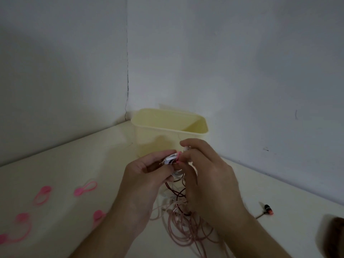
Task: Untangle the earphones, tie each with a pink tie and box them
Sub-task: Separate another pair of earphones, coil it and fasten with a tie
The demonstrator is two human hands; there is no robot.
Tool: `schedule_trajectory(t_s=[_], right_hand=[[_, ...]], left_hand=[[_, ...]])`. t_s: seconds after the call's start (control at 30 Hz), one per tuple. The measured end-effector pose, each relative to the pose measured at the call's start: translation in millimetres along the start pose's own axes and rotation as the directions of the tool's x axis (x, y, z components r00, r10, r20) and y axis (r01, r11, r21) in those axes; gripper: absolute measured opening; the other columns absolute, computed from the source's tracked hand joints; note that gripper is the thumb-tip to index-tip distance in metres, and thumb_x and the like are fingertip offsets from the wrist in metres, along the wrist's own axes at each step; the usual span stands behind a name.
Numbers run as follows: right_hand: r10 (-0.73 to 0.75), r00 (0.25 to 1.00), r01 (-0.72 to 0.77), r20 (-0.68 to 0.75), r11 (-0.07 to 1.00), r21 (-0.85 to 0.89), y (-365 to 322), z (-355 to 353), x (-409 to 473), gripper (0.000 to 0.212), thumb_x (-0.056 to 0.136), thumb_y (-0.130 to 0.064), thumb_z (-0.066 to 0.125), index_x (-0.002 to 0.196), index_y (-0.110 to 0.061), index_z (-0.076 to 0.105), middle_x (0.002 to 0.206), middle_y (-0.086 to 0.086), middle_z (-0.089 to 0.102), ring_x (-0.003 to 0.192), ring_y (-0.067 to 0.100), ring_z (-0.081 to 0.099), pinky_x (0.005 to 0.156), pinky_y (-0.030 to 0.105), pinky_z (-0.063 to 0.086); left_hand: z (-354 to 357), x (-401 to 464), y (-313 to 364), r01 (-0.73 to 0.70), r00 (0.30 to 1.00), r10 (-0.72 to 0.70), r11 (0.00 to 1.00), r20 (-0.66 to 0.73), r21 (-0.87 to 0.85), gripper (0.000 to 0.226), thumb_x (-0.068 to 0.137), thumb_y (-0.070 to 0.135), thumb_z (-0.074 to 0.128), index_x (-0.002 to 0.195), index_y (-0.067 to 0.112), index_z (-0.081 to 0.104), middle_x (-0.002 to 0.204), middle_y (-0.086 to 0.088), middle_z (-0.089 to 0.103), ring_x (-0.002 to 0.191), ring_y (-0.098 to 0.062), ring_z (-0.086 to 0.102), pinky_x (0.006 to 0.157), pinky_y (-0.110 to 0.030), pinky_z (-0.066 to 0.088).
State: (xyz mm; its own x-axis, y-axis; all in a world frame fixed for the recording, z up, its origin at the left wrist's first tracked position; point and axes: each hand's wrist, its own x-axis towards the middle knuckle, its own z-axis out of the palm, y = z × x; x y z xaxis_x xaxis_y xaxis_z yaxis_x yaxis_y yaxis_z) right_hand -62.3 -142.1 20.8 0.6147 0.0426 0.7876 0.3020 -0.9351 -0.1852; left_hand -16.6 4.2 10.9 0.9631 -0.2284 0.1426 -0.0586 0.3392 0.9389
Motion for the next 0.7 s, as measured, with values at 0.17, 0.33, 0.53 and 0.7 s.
schedule_trajectory(t_s=[0.17,0.33,0.53,0.7], right_hand=[[-0.070,0.998,0.070,0.004,0.997,-0.031,-3.6,5.7,0.2,0.030,0.082,-0.004,0.040,0.098,-0.004,0.065,0.128,0.008,0.056,0.118,0.027,0.053,0.081,0.041,0.058],[-0.077,0.997,0.081,0.030,0.989,-0.124,-8.3,4.6,-0.4,0.018,0.086,0.004,0.056,0.098,-0.006,0.065,0.116,0.007,0.056,0.104,0.028,0.051,0.084,0.042,0.051],[-0.094,0.995,0.089,-0.038,0.988,-0.130,-9.2,4.0,-2.0,0.011,0.089,0.005,0.073,0.097,-0.002,0.072,0.109,0.010,0.063,0.098,0.030,0.058,0.079,0.042,0.052],[-0.085,0.996,0.081,-0.021,0.986,-0.144,-6.6,2.5,-1.5,0.017,0.082,0.002,0.077,0.095,-0.008,0.073,0.104,0.004,0.063,0.090,0.026,0.056,0.070,0.040,0.049]], left_hand=[[4.3,-3.2,1.3,-0.067,0.998,0.066,0.994,0.010,0.085,0.036,0.087,-0.006,0.072,0.106,0.022,0.084,0.101,-0.004,0.082,0.098,-0.023,0.077,0.093,-0.039,0.059],[2.8,-2.8,1.8,-0.085,0.996,0.085,0.992,0.006,0.096,0.038,0.089,-0.007,0.071,0.107,0.024,0.084,0.102,-0.003,0.082,0.100,-0.025,0.077,0.094,-0.039,0.059],[2.2,-2.6,2.6,-0.054,0.998,0.053,0.995,0.018,0.083,0.039,0.089,-0.010,0.067,0.104,0.022,0.084,0.101,-0.008,0.082,0.096,-0.029,0.076,0.092,-0.041,0.060],[1.9,-3.0,2.9,-0.053,0.999,0.053,0.993,0.002,0.104,0.039,0.089,-0.009,0.068,0.106,0.021,0.084,0.100,-0.005,0.082,0.096,-0.023,0.077,0.090,-0.037,0.060]])
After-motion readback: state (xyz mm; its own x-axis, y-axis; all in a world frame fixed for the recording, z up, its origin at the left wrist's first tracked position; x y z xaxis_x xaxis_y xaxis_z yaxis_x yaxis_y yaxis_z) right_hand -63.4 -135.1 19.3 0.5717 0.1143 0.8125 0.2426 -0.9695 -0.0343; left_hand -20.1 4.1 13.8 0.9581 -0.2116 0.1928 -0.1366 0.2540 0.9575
